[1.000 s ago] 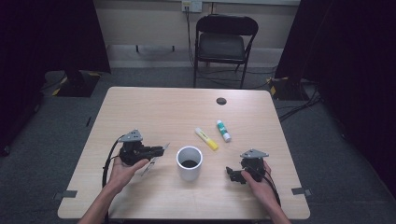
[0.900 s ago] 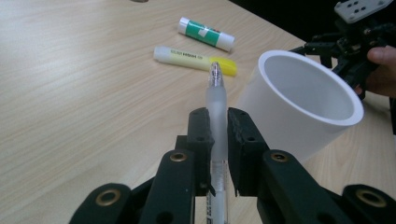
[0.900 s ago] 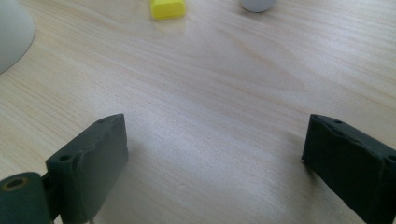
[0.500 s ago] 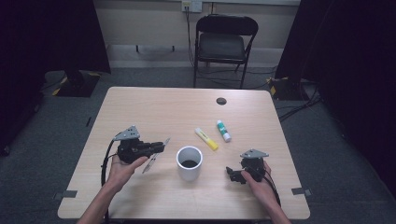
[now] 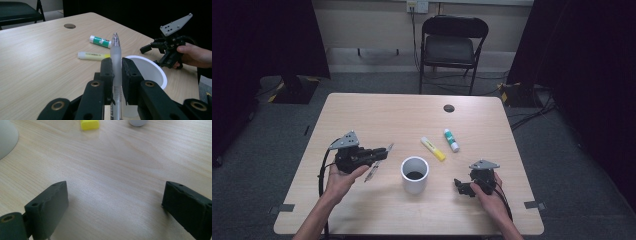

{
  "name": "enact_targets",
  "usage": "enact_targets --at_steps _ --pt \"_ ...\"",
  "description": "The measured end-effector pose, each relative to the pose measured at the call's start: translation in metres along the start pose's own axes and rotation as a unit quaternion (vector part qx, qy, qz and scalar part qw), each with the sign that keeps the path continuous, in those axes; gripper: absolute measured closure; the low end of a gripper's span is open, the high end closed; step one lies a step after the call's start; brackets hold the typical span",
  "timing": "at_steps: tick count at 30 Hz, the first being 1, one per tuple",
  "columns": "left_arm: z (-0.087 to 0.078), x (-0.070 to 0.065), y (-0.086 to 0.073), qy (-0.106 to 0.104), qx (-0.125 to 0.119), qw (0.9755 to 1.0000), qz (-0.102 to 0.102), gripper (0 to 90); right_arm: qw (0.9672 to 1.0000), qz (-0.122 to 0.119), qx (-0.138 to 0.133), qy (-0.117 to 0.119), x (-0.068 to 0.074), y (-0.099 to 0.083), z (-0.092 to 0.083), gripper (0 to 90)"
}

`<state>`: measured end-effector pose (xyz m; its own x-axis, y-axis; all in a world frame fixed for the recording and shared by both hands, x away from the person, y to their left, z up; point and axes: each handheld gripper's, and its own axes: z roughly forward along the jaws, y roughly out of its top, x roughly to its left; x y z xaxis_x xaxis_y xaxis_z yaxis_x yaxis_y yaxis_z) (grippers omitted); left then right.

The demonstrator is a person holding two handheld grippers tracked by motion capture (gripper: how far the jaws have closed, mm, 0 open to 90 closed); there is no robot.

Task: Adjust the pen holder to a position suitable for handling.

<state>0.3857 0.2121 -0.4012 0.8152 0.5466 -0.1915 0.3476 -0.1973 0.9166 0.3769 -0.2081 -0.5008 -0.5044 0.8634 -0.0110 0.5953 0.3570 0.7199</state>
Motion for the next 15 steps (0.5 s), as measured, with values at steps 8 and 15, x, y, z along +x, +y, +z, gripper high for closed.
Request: enact_targets --at_steps 8,15 --pt "0.000 -0.010 0.013 -0.009 -0.015 0.9998 0.012 80.2 1.0000 0.000 0.000 0.000 0.000 0.000 0.000 5.7" --pt "0.004 -0.018 0.024 -0.023 -0.022 0.9992 0.023 80.2 1.0000 -0.001 0.000 0.000 0.000 0.000 0.000 5.7"
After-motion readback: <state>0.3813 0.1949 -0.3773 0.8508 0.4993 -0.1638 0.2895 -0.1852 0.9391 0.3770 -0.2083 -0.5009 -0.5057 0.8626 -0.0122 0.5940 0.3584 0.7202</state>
